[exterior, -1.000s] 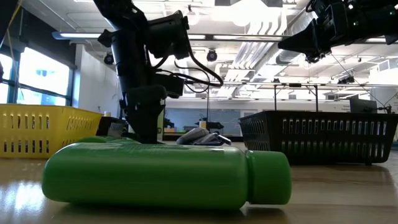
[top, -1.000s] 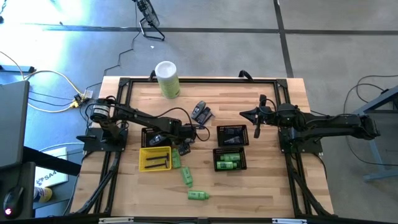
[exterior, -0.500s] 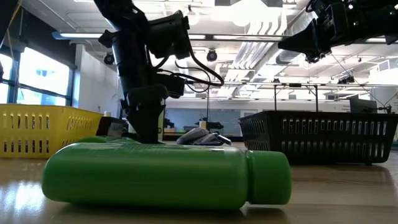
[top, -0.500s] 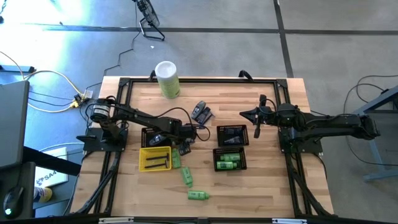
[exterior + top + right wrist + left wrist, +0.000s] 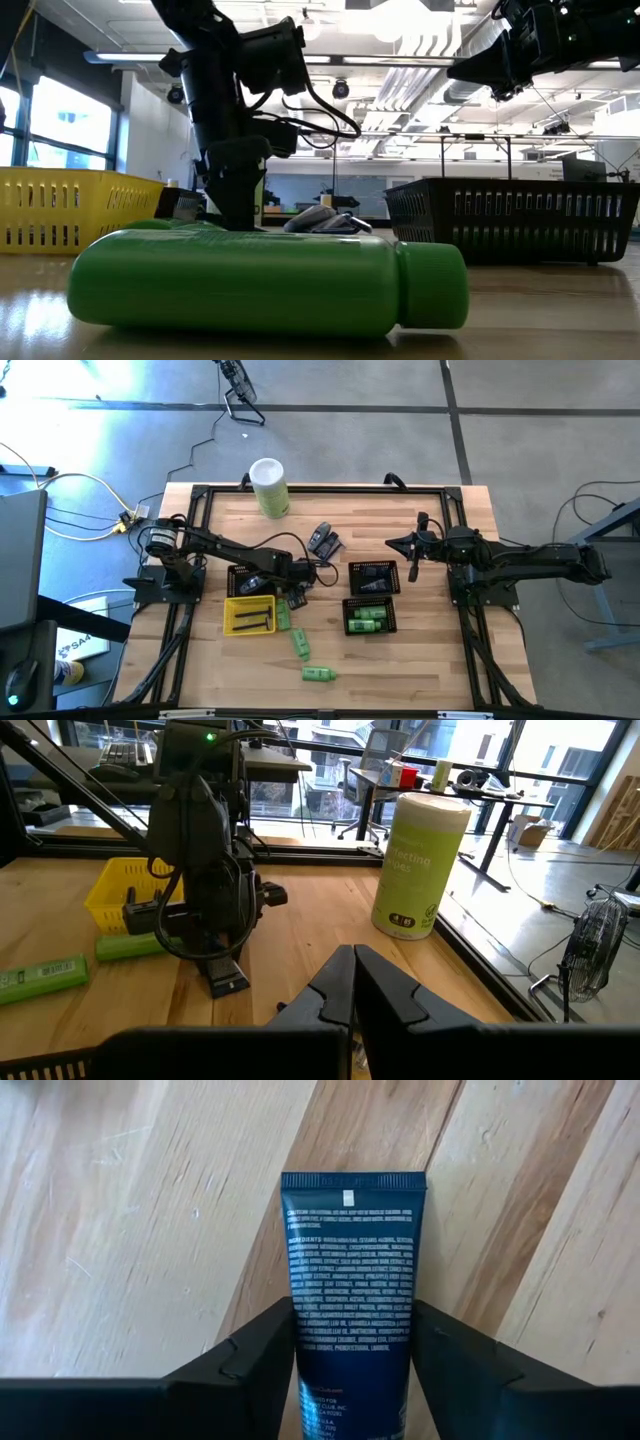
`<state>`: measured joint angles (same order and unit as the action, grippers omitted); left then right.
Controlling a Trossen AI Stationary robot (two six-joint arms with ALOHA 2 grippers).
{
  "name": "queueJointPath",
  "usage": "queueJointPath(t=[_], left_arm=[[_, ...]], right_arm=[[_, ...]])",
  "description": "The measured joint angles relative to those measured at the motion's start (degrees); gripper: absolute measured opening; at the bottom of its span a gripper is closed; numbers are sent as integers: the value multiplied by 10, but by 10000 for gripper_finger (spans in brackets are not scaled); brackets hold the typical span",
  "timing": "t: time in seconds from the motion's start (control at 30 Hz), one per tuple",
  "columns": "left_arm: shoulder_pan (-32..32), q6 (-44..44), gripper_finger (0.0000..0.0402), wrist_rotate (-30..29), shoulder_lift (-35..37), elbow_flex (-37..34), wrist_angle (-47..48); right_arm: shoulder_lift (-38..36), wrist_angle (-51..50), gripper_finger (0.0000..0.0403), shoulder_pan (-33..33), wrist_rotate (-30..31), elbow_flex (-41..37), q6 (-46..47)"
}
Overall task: Pick & Place Travel size toiletries
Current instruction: Put the blue shave cream tub into the top right black bin
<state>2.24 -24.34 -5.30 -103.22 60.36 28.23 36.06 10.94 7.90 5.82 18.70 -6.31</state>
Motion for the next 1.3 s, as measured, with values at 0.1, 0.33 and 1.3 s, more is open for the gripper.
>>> queueJointPath(t=[0.1, 0.33, 1.3], left_arm=[[0, 0, 170, 0, 0, 0, 0], [0, 0, 161, 0, 0, 0, 0], [0, 20, 160, 1, -1, 18, 3]], right_arm=[[0, 0, 3, 0, 0, 0, 0], [0, 0, 2, 0, 0, 0, 0], [0, 0, 2, 0, 0, 0, 0]])
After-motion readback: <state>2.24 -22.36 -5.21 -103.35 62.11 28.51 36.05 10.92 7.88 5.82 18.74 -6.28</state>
